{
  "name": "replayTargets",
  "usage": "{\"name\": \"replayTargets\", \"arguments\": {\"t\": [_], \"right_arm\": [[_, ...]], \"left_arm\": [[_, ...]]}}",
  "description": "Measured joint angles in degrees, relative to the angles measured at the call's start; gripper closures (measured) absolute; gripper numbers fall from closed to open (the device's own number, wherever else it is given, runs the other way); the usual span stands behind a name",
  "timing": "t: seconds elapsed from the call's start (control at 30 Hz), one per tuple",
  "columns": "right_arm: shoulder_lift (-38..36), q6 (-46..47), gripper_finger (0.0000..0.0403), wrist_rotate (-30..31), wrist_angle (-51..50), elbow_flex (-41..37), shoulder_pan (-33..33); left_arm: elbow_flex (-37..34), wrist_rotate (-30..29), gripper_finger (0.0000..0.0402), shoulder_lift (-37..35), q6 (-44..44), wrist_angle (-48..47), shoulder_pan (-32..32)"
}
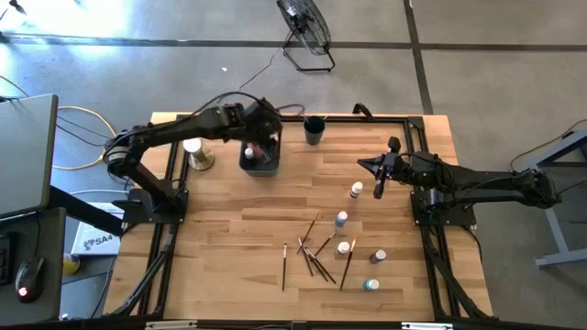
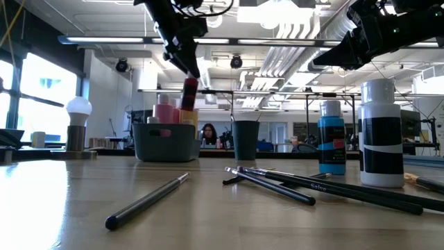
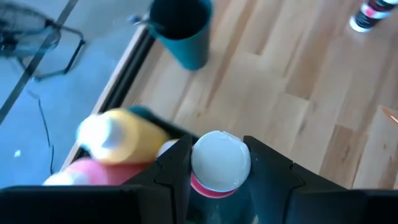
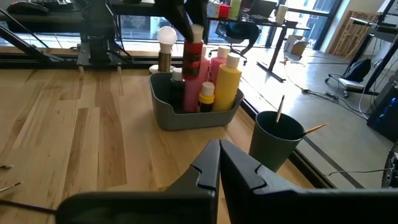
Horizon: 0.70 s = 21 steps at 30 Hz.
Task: Pick & Place Paint Supplies
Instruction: Put the small red paint bottle into the green bin
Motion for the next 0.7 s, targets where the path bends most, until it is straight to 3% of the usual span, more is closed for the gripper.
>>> {"name": "replayTargets", "arguments": {"t": [0.27,0.7], "right_arm": [[0.0,0.0,0.0398,0.0,0.0,0.0,0.0],[0.0,0.2,0.0398,0.0,0.0,0.0,0.0]], "left_arm": [[-3.8,0.4,0.0278,-1.8,-2.2,-1.1,0.6],[-20.7,0.4,0.0278,-1.8,-5.3,17.2,0.6]]}}
